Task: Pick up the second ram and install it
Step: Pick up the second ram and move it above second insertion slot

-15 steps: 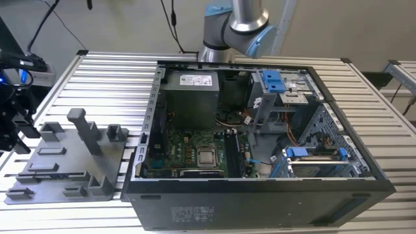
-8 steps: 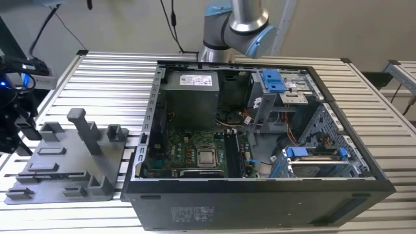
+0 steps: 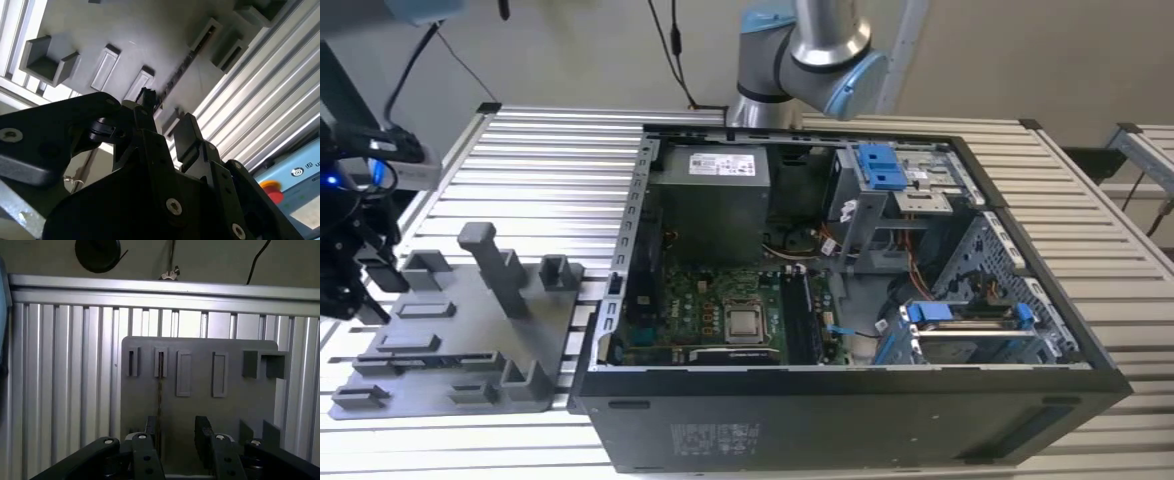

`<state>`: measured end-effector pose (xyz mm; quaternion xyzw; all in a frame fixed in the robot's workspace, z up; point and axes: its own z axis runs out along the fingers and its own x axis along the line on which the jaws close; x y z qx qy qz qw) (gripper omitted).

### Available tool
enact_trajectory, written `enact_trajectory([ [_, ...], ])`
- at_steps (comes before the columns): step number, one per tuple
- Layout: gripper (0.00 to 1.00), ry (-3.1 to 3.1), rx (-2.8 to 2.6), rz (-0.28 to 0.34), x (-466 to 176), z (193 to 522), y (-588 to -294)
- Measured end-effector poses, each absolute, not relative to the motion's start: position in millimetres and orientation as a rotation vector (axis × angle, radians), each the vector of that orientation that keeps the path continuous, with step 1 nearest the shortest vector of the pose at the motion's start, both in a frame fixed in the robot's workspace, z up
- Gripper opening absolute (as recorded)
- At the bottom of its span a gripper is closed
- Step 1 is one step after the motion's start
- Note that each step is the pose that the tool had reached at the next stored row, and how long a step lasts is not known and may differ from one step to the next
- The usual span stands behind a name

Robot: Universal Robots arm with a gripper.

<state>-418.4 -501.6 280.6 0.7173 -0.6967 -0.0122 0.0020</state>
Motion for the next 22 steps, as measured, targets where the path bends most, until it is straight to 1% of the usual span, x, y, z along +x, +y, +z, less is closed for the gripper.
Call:
enact_trajectory([
  [22, 0.44, -2.161, 2.277, -0.036, -421, 257, -506],
])
